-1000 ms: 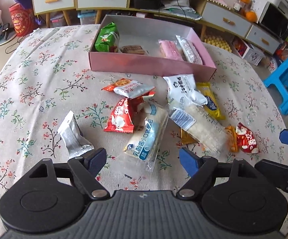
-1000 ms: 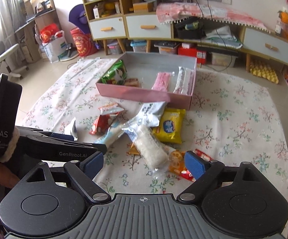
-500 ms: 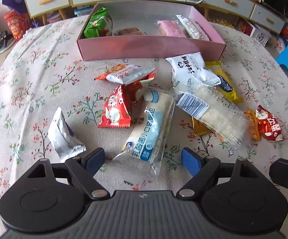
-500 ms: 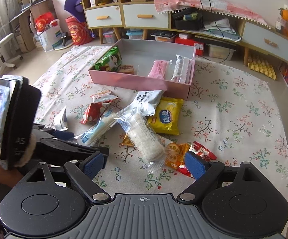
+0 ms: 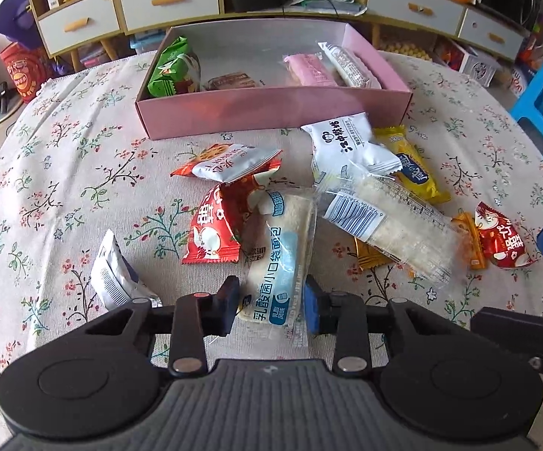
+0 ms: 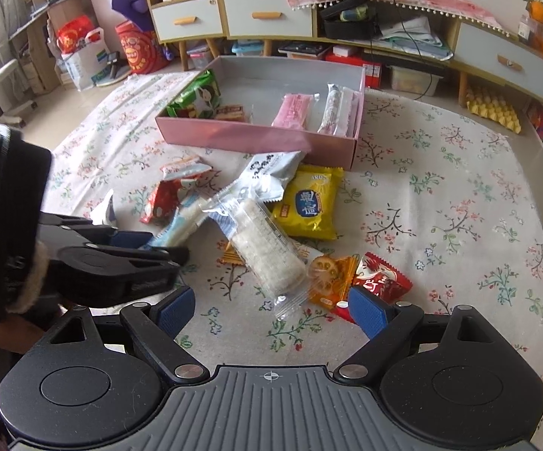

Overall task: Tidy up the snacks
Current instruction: 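Grasp the white milk bar with left tool while right tool grasps clear rice-cake pack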

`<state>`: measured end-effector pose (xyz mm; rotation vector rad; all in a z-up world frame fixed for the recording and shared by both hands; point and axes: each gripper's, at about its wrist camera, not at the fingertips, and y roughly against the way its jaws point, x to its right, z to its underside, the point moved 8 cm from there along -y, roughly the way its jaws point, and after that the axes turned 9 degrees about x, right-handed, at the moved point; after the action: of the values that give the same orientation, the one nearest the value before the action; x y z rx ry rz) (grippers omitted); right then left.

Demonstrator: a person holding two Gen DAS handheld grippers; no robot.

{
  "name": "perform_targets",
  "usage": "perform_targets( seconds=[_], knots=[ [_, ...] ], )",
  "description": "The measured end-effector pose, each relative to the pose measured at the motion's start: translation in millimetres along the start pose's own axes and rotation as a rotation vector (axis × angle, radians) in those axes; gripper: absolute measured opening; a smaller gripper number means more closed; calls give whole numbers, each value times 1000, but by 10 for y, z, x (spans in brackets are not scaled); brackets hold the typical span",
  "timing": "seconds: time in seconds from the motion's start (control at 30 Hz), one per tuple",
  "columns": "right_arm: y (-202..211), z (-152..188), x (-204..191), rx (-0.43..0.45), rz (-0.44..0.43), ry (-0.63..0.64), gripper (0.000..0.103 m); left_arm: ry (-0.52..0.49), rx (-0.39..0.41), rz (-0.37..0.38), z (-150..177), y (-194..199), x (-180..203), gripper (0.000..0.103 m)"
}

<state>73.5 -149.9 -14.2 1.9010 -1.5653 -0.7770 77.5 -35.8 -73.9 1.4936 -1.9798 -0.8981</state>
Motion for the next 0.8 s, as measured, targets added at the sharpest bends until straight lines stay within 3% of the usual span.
perform_targets(
  seconds=[0.4, 0.8],
  knots=[
    [-317, -17, -162, 2, 13, 271, 91, 38, -3, 32, 22, 89, -53, 23],
    [-531, -15, -221, -4, -20, 284, 86, 58, 6, 52, -16, 140, -64, 18]
  ],
)
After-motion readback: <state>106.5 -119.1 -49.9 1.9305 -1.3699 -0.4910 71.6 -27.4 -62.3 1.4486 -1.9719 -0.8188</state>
